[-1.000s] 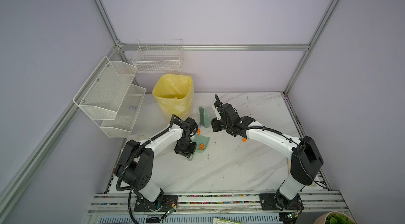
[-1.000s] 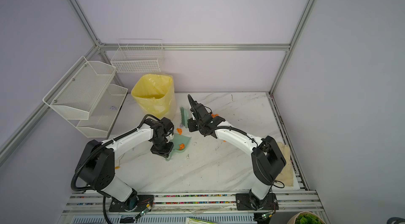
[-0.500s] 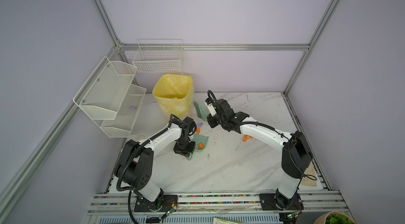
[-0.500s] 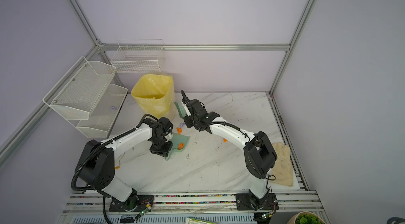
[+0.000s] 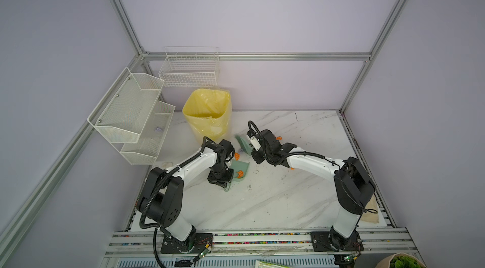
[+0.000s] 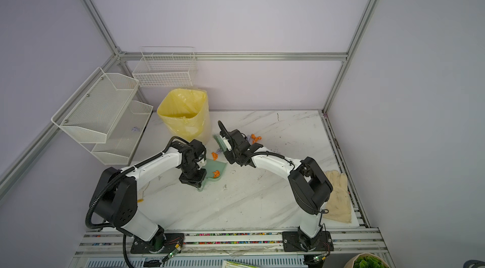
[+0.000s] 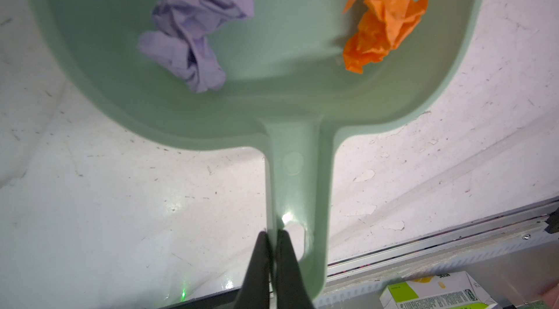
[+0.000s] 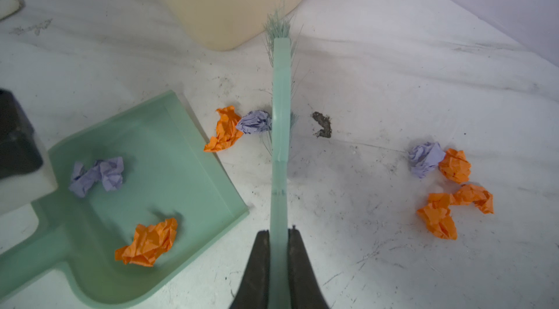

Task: Sweep away the paper scraps from the table
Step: 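Sweep the orange and lavender scraps into the dustpan with the right brush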

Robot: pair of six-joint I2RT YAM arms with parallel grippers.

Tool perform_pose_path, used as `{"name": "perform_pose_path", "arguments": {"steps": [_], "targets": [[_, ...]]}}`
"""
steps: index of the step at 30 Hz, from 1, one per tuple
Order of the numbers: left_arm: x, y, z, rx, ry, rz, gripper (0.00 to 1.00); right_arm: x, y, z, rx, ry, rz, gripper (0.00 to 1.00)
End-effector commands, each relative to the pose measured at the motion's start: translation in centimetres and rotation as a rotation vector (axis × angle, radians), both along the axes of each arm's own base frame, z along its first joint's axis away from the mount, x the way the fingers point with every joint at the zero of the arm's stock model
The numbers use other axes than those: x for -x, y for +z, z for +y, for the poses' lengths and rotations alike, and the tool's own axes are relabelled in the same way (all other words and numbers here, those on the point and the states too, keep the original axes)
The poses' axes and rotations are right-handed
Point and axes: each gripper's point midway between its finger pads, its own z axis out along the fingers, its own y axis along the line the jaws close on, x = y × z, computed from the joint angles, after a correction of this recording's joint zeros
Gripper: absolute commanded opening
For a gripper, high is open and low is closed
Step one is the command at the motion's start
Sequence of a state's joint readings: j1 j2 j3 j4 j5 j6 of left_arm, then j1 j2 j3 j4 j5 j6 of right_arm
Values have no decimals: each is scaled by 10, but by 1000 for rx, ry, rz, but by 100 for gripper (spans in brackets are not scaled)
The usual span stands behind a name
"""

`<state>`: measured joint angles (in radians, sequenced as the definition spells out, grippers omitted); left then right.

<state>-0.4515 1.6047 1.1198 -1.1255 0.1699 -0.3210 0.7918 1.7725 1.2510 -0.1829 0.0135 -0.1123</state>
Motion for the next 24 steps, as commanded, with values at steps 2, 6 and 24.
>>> {"name": "perform_pose_path", "arguments": {"steps": [2,6,24], "targets": [[-8,6,-6,36,-14,-18,0,41,37,21,-85,201,-83,0],[-13,6,-5,28,-16,-24,0,76,54,23,-139,310,-107,0],[-10,2,-6,35,-7,-7,0,43,72,17,-132,96,-120,0]]}}
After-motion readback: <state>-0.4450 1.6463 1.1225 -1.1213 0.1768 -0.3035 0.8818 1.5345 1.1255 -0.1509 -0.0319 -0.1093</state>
